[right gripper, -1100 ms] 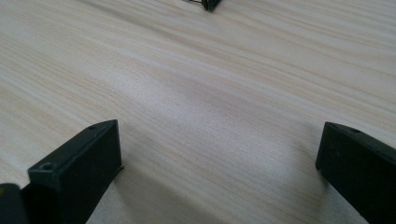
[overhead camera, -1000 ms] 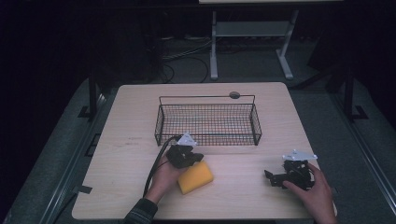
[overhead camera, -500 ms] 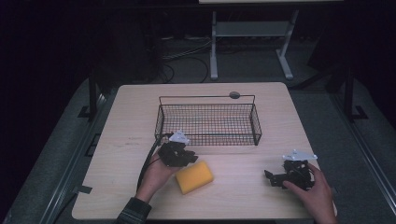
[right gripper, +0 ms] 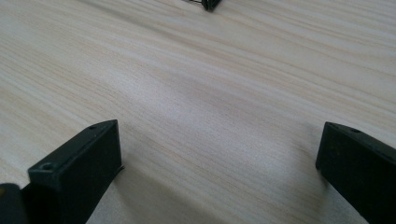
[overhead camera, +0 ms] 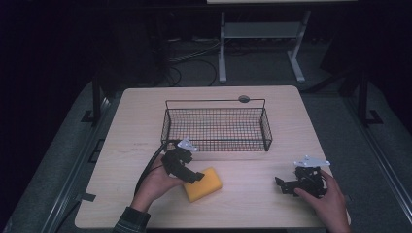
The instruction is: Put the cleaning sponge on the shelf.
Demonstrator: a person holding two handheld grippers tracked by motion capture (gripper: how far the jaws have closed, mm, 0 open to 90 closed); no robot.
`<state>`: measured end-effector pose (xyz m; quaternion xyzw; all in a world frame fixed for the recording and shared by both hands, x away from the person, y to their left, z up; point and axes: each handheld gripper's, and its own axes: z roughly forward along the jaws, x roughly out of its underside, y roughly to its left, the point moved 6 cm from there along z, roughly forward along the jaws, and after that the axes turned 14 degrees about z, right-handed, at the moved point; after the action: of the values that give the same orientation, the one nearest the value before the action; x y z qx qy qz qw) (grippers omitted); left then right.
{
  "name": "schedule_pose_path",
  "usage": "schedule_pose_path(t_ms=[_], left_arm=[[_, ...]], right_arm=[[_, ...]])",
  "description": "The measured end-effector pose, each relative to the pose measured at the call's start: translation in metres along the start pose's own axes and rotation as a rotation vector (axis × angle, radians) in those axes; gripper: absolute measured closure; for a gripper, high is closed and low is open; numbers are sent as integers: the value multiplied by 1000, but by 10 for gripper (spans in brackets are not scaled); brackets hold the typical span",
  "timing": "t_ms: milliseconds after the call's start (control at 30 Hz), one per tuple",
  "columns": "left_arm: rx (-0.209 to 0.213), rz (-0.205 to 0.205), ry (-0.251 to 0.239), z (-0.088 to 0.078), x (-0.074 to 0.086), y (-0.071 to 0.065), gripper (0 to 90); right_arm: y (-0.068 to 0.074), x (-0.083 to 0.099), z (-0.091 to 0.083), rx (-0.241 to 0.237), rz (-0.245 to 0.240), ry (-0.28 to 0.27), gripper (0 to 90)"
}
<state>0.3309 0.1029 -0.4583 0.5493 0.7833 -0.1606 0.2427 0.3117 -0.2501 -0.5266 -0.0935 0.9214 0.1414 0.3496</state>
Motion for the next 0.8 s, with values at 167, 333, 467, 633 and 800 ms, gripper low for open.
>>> schedule_pose_path(t_ms=[167,333,467,633,800], left_arm=[[29,17,27,4,-2,-11,129],[30,53,66,9,-2,-17,126],[38,86,97,16,-4,-24,127],[42,112,120,24,-6,-29,128],[37,120,143,30,-5,-31,128]], right_arm=[[0,0,0,0,2,-1,0],[0,0,0,0,1,0,0],[0,0,0,0,1,0,0],[0,0,0,0,1,0,0],[0,0,0,0,1,-1,0]])
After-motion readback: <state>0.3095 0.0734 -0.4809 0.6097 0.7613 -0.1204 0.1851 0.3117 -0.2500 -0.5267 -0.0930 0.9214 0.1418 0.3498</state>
